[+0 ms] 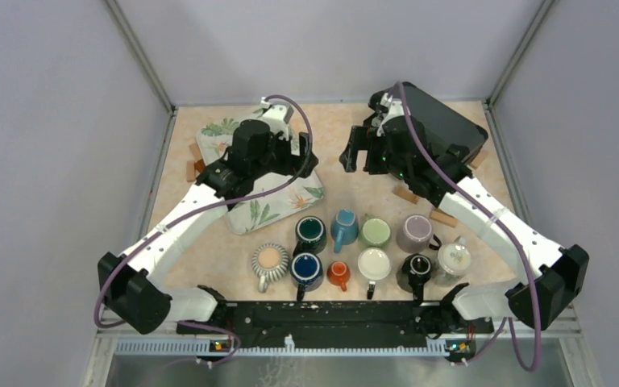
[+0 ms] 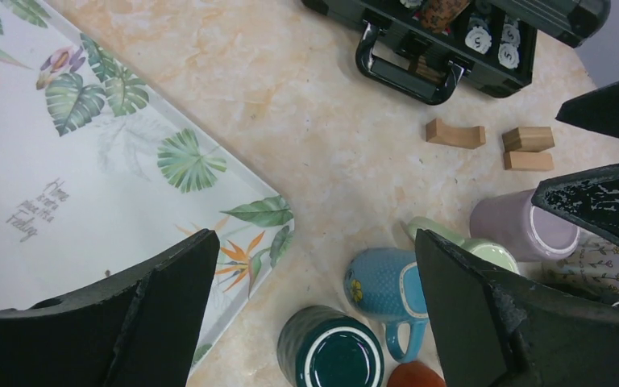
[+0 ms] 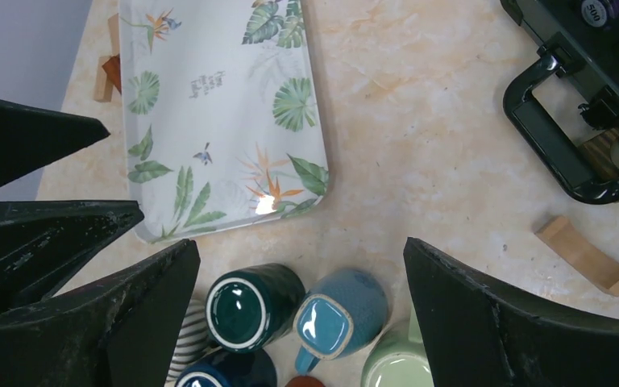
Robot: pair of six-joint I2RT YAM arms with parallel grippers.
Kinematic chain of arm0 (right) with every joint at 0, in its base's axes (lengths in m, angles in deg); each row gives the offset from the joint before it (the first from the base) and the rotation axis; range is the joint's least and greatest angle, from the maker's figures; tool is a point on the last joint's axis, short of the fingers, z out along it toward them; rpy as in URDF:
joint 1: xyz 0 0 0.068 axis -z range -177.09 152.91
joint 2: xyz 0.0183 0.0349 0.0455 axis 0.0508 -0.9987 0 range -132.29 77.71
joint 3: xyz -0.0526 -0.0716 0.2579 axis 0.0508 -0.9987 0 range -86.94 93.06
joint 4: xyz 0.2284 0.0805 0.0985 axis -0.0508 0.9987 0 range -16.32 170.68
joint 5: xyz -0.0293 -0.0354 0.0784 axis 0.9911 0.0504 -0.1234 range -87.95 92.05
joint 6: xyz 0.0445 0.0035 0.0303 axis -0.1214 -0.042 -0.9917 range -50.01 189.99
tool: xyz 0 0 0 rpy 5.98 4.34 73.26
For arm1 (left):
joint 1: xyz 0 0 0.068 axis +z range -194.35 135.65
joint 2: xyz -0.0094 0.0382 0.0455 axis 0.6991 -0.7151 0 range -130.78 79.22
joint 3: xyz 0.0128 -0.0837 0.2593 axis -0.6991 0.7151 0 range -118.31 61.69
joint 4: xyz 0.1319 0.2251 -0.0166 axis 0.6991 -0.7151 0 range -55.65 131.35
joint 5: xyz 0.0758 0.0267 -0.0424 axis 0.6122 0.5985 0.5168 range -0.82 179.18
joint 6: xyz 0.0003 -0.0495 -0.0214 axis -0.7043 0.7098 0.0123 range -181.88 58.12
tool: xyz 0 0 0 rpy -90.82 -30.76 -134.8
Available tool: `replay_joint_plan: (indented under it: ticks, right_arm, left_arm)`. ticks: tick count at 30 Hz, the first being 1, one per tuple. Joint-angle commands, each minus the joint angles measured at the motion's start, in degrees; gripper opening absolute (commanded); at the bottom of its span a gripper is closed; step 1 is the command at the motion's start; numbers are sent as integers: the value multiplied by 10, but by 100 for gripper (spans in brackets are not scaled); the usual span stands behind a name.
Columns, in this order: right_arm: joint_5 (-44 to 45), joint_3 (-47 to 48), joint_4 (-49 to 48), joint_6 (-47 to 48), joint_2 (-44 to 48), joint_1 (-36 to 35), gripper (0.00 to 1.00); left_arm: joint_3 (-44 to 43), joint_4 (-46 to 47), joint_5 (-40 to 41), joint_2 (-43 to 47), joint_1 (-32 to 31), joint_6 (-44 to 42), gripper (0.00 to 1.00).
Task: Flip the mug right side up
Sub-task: Turn over the cup at the center of the board.
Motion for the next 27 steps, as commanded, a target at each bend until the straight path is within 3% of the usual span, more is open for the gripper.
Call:
replay_joint_plan:
  ticks: [1,13,27]
  right_arm:
    - [-10,5,-9,1,-8,2,99]
    - [2,-9,26,-3,-21,-13,99]
    - [53,-47,91,-33,-24,-60,99]
  left_arm:
    - [3,29,21,29,1,-3,98]
    - [40,12,37,62,6,-3,98]
    - [84,30,-6,66,12,28,98]
